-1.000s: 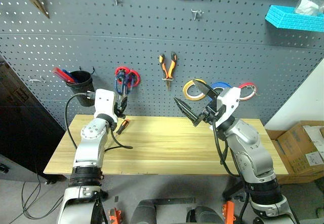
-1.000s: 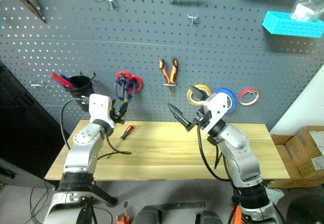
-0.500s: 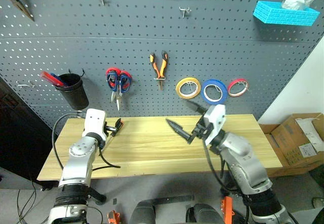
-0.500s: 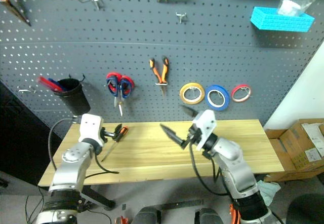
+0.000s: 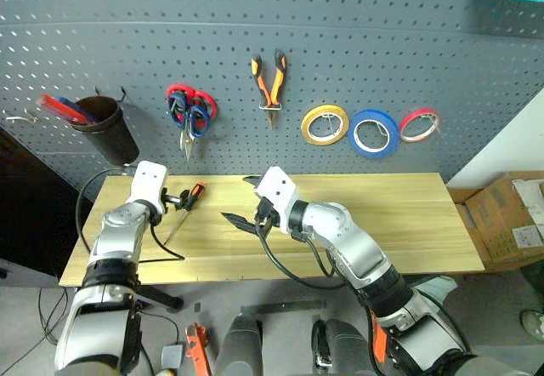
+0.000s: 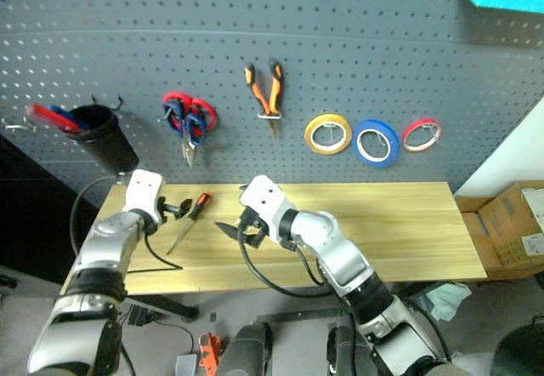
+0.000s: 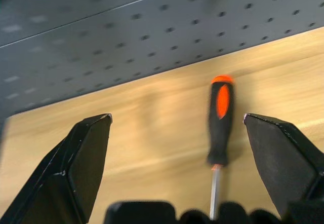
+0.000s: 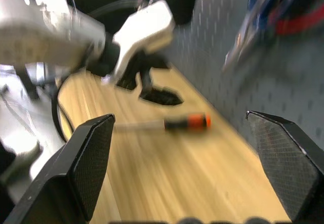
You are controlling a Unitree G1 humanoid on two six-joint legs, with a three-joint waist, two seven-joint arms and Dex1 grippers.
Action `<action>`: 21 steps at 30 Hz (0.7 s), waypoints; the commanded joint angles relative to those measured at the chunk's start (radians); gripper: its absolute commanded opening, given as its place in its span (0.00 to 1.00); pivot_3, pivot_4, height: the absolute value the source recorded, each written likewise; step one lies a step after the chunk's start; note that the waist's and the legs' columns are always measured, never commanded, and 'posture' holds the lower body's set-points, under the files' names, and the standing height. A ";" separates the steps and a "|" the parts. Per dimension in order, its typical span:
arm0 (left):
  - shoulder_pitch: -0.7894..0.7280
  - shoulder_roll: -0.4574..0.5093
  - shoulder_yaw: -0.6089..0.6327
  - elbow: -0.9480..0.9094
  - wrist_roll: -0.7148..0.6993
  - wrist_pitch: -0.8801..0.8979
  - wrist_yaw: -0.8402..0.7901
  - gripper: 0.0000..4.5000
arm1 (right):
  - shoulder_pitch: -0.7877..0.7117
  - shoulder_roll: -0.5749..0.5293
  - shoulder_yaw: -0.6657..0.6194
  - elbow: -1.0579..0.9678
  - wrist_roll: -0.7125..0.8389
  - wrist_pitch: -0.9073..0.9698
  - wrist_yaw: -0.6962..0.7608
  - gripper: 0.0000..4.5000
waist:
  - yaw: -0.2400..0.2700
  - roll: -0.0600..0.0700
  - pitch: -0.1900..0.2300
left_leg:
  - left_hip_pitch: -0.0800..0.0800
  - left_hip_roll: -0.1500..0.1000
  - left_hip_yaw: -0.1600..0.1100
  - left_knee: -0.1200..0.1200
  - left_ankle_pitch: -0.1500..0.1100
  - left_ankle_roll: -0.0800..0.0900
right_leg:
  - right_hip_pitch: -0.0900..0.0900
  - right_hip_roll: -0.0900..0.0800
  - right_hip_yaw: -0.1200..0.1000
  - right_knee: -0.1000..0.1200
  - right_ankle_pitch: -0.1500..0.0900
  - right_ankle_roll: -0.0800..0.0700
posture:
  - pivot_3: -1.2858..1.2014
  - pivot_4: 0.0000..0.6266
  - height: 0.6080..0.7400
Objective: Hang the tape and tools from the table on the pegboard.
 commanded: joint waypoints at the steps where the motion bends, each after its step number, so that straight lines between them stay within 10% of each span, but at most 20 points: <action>1: -0.061 0.004 -0.019 0.078 0.008 -0.023 -0.049 0.99 | -0.023 0.004 -0.009 -0.046 -0.013 0.046 -0.010 1.00 | -0.009 0.000 0.017 | -0.002 0.000 0.000 -0.001 0.000 0.000 | -0.002 0.000 0.000 0.000 0.000 0.000 | 0.56 0.55 1.00; 21: -0.198 0.034 0.030 0.404 -0.022 0.000 -0.055 0.99 | 0.143 -0.112 -0.100 -0.441 0.020 0.386 -0.081 1.00 | -0.050 0.000 0.099 | -0.015 0.001 -0.007 0.000 0.000 0.001 | -0.017 0.001 -0.004 0.006 -0.004 0.006 | 0.54 0.64 1.00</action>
